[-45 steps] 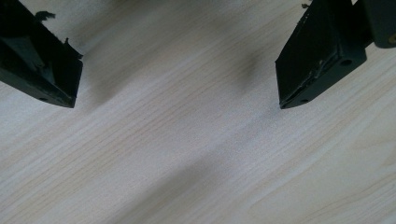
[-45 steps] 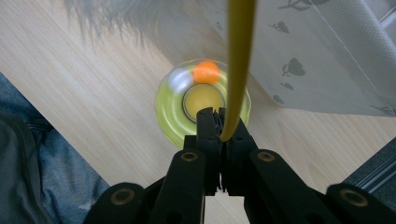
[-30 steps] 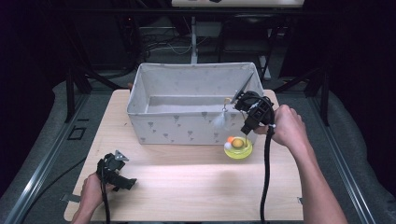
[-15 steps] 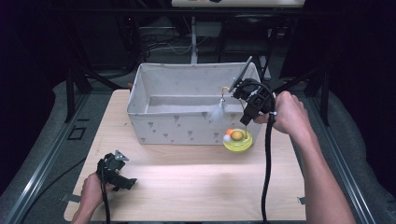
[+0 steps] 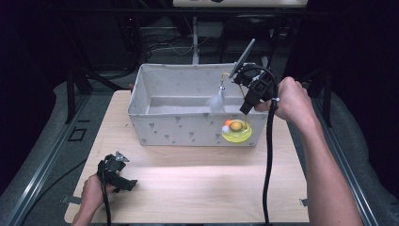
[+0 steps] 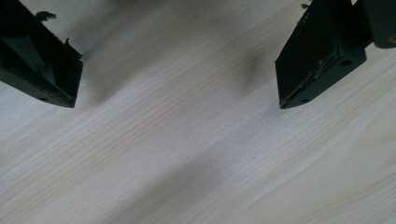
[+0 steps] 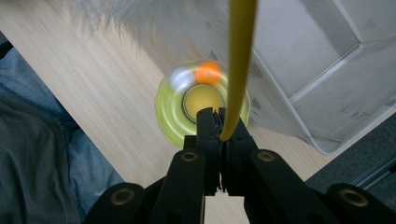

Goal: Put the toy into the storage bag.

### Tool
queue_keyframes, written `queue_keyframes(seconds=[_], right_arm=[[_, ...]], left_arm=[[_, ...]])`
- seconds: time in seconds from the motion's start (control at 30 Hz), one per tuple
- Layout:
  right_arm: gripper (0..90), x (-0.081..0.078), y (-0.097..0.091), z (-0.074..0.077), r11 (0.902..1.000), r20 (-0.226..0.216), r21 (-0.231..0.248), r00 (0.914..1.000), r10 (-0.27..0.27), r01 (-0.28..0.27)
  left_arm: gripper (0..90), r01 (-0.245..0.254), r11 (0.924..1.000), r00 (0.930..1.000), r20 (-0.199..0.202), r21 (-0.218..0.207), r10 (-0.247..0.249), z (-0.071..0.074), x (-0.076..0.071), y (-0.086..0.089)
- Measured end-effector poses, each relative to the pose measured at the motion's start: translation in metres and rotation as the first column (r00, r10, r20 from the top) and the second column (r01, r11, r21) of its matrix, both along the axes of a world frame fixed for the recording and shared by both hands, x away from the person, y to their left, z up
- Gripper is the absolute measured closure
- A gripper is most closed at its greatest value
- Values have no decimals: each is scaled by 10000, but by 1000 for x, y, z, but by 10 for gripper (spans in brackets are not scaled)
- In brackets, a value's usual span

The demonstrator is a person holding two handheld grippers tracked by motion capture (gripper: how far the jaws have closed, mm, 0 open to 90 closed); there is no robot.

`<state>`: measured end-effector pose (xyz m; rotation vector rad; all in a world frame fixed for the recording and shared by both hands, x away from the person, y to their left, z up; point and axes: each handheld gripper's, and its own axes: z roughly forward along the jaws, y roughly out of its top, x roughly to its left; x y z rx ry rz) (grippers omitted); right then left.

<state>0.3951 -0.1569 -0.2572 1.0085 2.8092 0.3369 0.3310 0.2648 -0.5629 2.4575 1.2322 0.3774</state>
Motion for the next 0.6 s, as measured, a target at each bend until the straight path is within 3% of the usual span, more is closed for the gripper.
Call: queue_keyframes(seconds=[0.6], right_arm=[[882,15,-4,39,9980,620,178,9962,-616,606]], left_arm=[[7,7,10000,10000,-35,-14,-7,0,1,1]])
